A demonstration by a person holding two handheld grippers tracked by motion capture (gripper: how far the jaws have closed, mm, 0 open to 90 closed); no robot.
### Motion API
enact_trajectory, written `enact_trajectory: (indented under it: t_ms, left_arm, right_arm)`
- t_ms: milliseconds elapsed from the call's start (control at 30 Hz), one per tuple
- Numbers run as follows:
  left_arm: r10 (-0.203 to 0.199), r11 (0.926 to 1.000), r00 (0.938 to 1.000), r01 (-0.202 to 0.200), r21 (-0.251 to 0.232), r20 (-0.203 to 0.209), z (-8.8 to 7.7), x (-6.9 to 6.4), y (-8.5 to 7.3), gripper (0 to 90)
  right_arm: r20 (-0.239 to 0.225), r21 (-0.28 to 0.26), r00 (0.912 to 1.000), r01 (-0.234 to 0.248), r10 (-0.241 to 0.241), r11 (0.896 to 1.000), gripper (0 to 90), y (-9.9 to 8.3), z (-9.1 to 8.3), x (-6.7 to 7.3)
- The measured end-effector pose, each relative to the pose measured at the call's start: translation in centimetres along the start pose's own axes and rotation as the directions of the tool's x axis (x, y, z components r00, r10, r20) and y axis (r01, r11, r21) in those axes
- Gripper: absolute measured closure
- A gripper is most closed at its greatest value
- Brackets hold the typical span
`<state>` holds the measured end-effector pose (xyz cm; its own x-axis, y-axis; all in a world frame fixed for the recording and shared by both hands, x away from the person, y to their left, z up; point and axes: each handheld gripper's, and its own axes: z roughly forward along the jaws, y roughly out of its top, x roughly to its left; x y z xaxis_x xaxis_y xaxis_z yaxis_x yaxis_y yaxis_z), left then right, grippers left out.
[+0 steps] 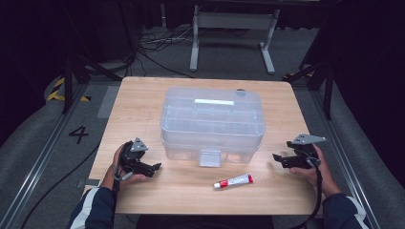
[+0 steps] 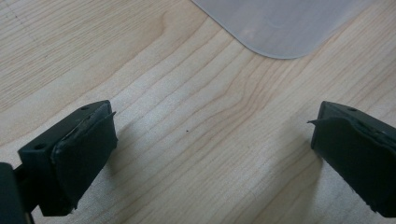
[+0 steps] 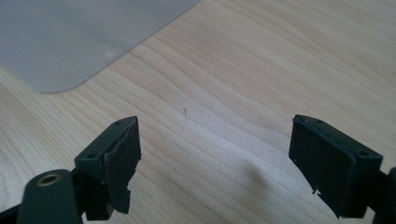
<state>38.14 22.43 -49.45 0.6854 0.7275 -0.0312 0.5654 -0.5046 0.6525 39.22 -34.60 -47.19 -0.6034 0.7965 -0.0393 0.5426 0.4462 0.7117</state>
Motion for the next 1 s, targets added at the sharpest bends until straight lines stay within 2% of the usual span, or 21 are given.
enact_trajectory:
  t_ms: [33, 267, 333, 600, 867, 1000]
  left_arm:
    - [0.004, 1.0000, 1.0000, -0.004, 0.001, 0.000, 0.0, 0.0, 0.0, 0.5]
    - [0.001, 1.0000, 1.0000, -0.001, 0.000, 0.002, 0.0, 0.0, 0.0, 0.5]
    - [0.003, 1.0000, 1.0000, -0.003, 0.001, 0.002, 0.0, 0.0, 0.0, 0.5]
    - [0.004, 1.0000, 1.0000, -0.004, 0.001, 0.001, 0.0, 0.0, 0.0, 0.5]
    - [-0.001, 1.0000, 1.0000, 0.001, 0.000, -0.001, 0.0, 0.0, 0.0, 0.5]
    - [0.000, 1.0000, 1.0000, 0.000, -0.001, -0.002, 0.0, 0.0, 0.0, 0.5]
  right_arm:
    - [0.001, -0.023, 1.0000, 0.004, -0.004, 1.000, 17.3, 0.5, -0.5, 0.2]
    - [-0.020, -0.057, 0.9995, 0.023, -0.025, 0.998, 18.7, 1.5, -1.4, 0.7]
    - [-0.025, -0.083, 0.9993, 0.025, -0.027, 0.996, 20.5, 2.3, -2.2, 0.7]
    - [-0.026, -0.130, 0.9994, 0.020, -0.024, 0.991, 23.7, 4.6, -3.9, 0.1]
    - [0.018, -0.157, 0.9971, 0.076, -0.074, 0.985, 24.6, 7.6, -5.1, 0.2]
    - [0.018, -0.177, 0.9965, 0.084, -0.082, 0.981, 25.6, 8.8, -5.5, 0.3]
